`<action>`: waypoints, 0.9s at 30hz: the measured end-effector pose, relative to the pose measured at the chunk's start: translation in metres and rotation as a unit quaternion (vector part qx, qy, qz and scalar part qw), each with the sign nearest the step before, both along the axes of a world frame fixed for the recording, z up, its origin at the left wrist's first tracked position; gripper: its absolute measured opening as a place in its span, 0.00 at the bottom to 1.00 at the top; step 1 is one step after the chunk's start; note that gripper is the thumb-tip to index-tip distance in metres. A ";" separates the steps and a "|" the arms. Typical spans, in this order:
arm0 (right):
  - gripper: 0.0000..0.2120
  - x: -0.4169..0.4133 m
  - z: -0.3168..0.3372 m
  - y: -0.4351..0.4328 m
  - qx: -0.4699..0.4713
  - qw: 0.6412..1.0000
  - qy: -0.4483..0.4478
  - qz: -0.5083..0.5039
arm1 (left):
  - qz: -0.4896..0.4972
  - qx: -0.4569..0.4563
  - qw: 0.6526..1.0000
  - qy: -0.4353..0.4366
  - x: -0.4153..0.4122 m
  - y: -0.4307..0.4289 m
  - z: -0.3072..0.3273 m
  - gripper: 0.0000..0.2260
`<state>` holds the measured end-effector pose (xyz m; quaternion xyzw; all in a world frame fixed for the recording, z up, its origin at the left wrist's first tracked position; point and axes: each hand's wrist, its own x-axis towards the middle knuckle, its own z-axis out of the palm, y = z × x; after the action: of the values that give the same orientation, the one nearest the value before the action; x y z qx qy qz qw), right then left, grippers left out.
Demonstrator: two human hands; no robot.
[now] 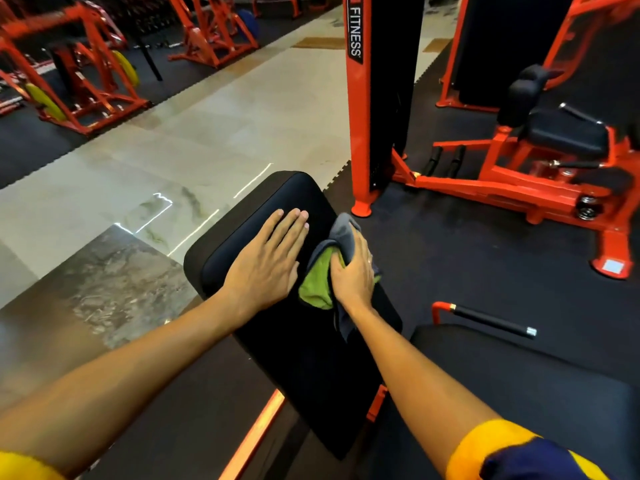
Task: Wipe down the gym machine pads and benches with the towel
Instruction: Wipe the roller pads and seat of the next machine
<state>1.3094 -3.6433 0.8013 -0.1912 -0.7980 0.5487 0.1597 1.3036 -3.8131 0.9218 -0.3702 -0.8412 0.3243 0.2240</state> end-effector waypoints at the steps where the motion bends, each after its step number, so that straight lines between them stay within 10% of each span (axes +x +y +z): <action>1: 0.30 0.005 -0.011 0.004 -0.015 0.999 -0.032 -0.014 | 0.004 0.000 1.000 0.001 0.000 0.000 0.000 0.31; 11: 0.29 -0.051 0.052 0.024 0.010 0.993 0.064 0.095 | 0.007 -0.009 1.000 0.016 0.000 0.003 -0.004 0.32; 20: 0.44 -0.052 -0.036 0.084 -0.090 0.975 -0.166 0.118 | 0.004 -0.005 1.000 0.012 -0.002 0.004 -0.004 0.33; 24: 0.29 -0.056 -0.020 0.059 -0.103 0.985 -0.068 0.124 | -0.001 -0.005 1.000 0.017 -0.003 0.005 -0.003 0.32; 27: 0.40 -0.025 0.005 0.024 -0.082 0.992 -0.037 0.092 | 0.002 -0.012 1.000 0.017 -0.003 0.005 -0.003 0.32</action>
<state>1.2847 -3.6191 0.8058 -0.1493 -0.7701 0.6170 0.0631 1.3008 -3.8082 0.9186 -0.3652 -0.8340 0.3415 0.2332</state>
